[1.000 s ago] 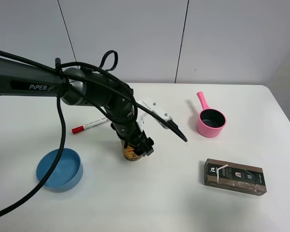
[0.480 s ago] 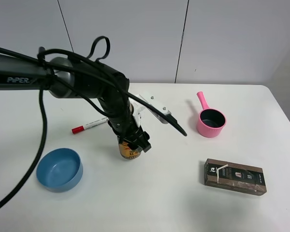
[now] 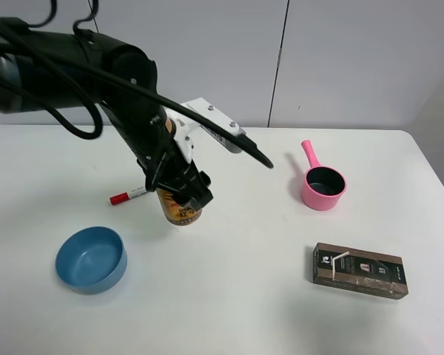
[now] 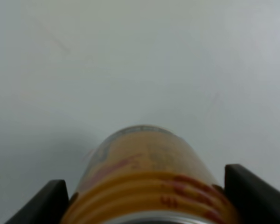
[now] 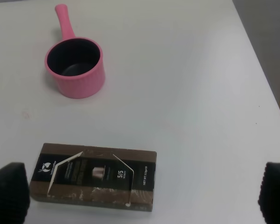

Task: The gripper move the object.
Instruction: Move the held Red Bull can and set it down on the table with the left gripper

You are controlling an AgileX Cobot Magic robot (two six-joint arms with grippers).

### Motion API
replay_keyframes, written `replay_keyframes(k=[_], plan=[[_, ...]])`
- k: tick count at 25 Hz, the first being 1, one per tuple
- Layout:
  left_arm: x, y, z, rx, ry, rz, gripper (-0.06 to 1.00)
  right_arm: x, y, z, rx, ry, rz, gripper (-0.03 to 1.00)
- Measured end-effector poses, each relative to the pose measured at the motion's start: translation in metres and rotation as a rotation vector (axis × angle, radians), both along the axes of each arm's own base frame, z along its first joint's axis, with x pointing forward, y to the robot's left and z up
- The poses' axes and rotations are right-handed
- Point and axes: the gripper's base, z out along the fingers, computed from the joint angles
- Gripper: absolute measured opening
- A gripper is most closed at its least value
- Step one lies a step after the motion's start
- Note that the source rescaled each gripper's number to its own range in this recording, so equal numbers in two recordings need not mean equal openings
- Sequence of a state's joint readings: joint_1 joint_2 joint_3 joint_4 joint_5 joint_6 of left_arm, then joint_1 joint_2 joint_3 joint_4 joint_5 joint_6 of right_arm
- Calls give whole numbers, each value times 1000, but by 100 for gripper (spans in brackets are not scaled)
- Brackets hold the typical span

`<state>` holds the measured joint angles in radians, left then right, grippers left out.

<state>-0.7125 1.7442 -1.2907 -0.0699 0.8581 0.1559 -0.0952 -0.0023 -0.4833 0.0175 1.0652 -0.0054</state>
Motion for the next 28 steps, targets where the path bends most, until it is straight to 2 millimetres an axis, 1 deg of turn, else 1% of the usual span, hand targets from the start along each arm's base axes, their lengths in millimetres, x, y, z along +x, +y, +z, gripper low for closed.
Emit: replay_keyframes(k=[4,9,14,18,21,23,26,28], plan=[[10,31,14,10,20,91,3,0,0,0,0,0,0,100],[37,87,20,31,41,264,3,0,0,0,0,0,0,100],[63,148,21,16,7,455,3,0,0,0,0,0,0,100],[76,186,23,-9,-47,574,3,0,0,0,0,0,0,100],[81,205,23,-19,-65,632,3,0,0,0,0,0,0,100],[83,214,21,-18,-68,652,3,0,0,0,0,0,0,100],[89,224,10,-3,-49,664,3,0,0,0,0,0,0,100],[94,226,-4,9,-20,670,3,0,0,0,0,0,0,100]])
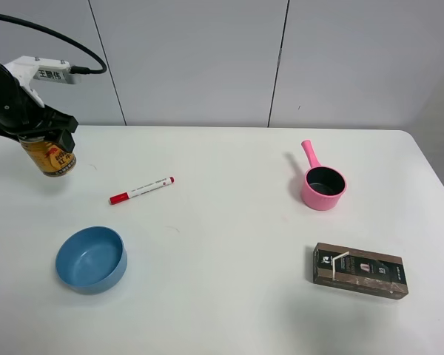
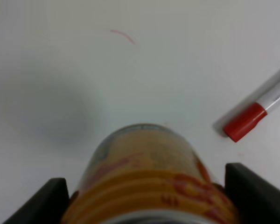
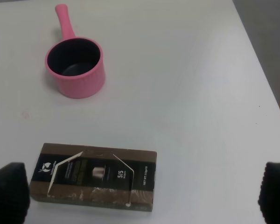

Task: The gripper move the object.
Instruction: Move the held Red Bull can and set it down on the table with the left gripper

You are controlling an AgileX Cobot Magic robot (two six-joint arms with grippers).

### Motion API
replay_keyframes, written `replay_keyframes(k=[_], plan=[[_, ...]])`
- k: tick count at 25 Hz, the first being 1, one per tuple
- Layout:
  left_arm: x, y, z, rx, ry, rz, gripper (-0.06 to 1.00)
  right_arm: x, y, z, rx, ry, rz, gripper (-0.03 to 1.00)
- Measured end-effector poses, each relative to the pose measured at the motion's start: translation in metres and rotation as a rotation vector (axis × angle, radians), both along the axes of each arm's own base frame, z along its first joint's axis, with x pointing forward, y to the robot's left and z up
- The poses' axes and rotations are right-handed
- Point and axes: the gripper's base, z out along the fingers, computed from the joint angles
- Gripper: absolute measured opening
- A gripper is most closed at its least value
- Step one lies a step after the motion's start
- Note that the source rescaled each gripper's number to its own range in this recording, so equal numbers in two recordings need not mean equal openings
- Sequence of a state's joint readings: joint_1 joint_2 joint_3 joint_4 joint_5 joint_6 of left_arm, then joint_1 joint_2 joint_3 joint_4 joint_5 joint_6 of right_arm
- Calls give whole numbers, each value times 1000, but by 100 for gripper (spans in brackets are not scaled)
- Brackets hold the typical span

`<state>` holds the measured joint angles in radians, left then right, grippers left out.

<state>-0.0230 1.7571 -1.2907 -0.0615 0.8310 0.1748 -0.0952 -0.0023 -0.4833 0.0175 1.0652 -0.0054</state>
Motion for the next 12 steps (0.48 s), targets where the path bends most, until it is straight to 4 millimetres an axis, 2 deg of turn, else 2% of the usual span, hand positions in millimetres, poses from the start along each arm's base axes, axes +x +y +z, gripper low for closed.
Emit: replay_keyframes(k=[8,12], plan=[[22,0,-52,1,43,6,3,0,0,0,0,0,0,100],[29,0,-72,0,52,10,3,0,0,0,0,0,0,100]])
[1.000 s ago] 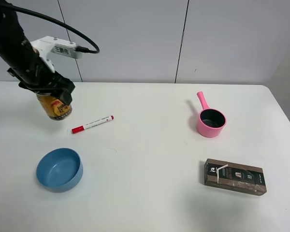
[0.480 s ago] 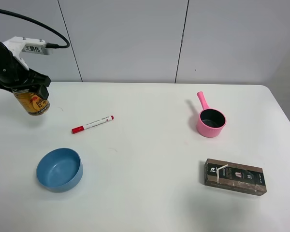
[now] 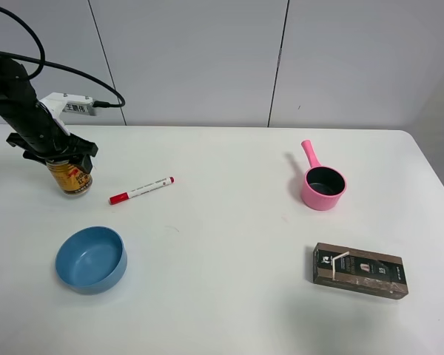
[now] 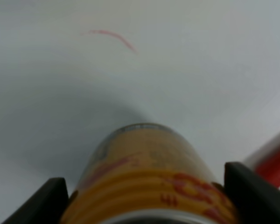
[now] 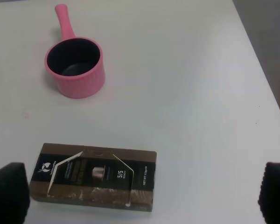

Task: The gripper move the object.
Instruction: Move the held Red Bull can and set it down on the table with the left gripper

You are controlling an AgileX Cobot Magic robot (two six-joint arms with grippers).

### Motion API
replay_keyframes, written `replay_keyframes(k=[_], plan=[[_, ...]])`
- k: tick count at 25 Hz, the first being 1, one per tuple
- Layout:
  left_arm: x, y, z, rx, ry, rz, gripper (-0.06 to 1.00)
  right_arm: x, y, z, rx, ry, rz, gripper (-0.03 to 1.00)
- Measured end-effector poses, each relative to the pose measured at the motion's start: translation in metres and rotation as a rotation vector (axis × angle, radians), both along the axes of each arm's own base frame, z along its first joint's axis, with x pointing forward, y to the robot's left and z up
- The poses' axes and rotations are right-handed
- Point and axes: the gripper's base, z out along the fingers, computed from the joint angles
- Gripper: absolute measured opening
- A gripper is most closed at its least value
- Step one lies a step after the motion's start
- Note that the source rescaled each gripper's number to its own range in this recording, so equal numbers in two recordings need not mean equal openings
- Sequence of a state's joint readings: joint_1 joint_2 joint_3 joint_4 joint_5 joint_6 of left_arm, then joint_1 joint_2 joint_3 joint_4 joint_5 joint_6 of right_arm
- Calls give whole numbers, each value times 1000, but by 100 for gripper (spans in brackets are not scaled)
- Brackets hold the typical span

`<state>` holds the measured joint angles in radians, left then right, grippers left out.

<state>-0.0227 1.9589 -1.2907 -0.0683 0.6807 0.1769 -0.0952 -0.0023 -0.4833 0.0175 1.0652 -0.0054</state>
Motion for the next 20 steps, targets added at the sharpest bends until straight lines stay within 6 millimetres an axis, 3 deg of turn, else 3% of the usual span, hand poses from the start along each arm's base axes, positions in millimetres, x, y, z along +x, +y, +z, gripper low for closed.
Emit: replay_keyframes(k=[10,20], plan=[[10,0,-20,2,-45,6,3,0,0,0,0,0,0,100],[2,1,-33,7,-63,3,3,0,0,0,0,0,0,100]])
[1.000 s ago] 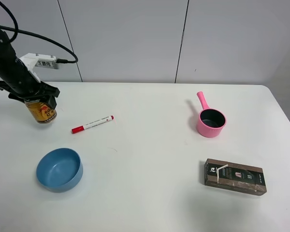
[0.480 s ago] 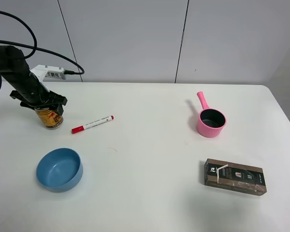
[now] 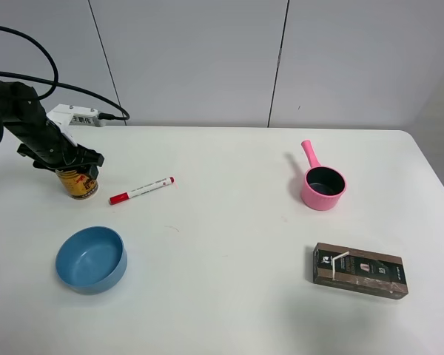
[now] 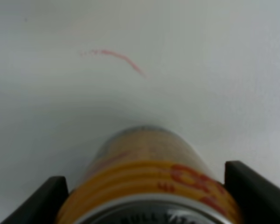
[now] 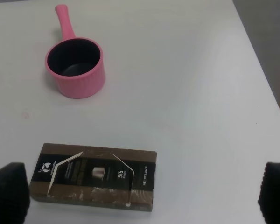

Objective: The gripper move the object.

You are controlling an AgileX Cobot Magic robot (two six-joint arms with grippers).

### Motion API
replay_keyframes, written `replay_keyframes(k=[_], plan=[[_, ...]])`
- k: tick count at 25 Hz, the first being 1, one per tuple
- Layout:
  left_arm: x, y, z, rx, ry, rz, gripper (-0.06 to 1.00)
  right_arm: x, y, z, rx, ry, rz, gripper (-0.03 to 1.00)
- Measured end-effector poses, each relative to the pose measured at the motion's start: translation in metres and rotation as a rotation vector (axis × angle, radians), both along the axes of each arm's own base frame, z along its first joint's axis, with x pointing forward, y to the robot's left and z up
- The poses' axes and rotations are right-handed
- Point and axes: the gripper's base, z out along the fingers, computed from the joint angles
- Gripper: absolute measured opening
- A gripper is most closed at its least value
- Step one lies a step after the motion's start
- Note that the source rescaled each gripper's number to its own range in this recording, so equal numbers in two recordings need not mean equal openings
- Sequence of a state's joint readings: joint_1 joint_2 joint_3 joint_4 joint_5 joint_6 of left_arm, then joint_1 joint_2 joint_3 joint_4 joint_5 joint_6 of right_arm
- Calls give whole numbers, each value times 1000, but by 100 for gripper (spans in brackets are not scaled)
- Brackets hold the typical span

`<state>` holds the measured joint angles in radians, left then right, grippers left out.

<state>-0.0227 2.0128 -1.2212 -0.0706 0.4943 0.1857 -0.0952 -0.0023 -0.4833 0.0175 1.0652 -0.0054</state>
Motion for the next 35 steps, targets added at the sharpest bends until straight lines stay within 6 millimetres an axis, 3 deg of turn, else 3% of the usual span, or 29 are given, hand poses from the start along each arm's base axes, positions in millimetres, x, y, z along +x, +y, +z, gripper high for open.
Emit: replay_keyframes(k=[3,4,6,7,9,14,19,25,31,35], plan=[[1,0,0,9,-12,-26,6,0,0,0,0,0,0,100],[2,0,0,12,-24,-32,24,0,0,0,0,0,0,100],[2,0,-1,10,-33,-29,71,0,0,0,0,0,0,100],[2,0,-1,4,-35,-23,84,0,0,0,0,0,0,100],[2,-1,-2,-6,-34,-13,94,0,0,0,0,0,0,100],[1,-2,12,-19,-61,0,98,0,0,0,0,0,0,100],[-9,-6,67,-50,-177,19,98,0,0,0,0,0,0,100],[-35,-46,135,-103,-329,-69,98,0,0,0,0,0,0,100],[-60,-71,171,-116,-398,-165,98,0,0,0,0,0,0,100],[-83,-71,199,-94,-439,-184,99,0,0,0,0,0,0,100]])
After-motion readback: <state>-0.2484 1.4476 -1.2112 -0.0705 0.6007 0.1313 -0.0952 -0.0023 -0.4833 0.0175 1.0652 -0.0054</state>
